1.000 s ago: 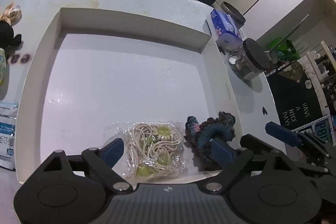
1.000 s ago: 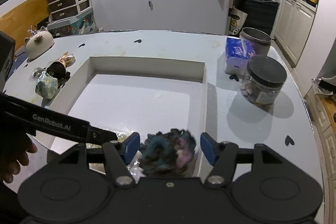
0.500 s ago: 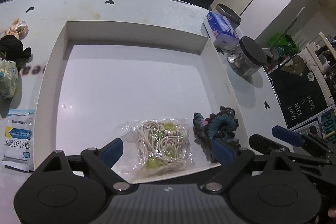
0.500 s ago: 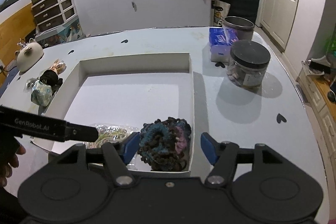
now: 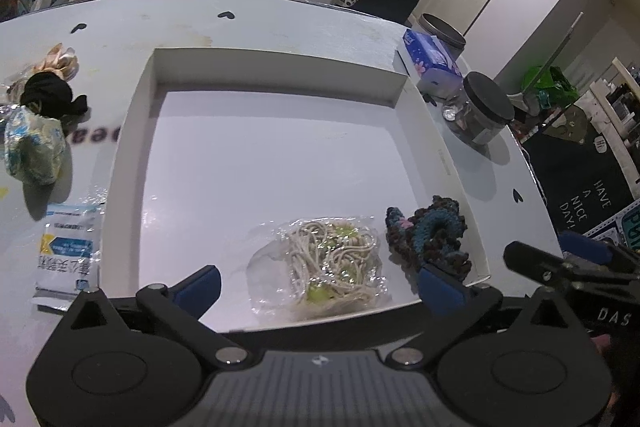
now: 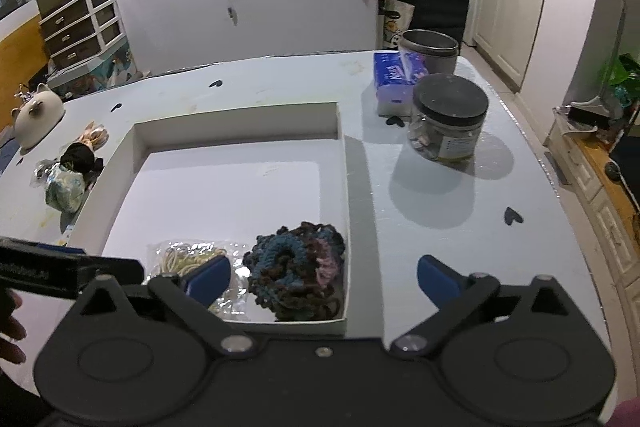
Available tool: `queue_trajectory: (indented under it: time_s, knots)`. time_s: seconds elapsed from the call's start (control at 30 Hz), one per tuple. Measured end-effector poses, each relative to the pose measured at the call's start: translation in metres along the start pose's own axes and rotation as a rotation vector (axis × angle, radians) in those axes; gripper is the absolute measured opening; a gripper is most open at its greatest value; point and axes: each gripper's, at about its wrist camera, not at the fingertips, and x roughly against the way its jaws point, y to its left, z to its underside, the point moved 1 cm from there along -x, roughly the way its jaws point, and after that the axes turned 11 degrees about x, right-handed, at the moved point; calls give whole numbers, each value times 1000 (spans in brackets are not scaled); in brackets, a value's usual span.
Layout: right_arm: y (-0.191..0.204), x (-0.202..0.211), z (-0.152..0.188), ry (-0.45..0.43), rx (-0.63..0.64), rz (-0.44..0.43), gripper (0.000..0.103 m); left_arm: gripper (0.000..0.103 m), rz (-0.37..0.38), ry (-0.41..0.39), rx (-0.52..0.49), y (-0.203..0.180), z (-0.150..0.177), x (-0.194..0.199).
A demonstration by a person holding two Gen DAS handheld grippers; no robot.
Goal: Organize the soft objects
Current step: 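Move both tools back toward the remaining soft items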
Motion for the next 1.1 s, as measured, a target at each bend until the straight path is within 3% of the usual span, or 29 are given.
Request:
queue_trajectory:
  time_s: [0.5,0.83,1.1]
  knots:
    - [7,12,4,-38,-23,7,103,103,-65,-93,-12,21,7,33]
    - [33,25,-6,-148,-31,34,103,103,-38,-237,22,57,3,69]
    - [79,27,-26,-219,-43,47,103,103,-30,-365,65,110,-15,105]
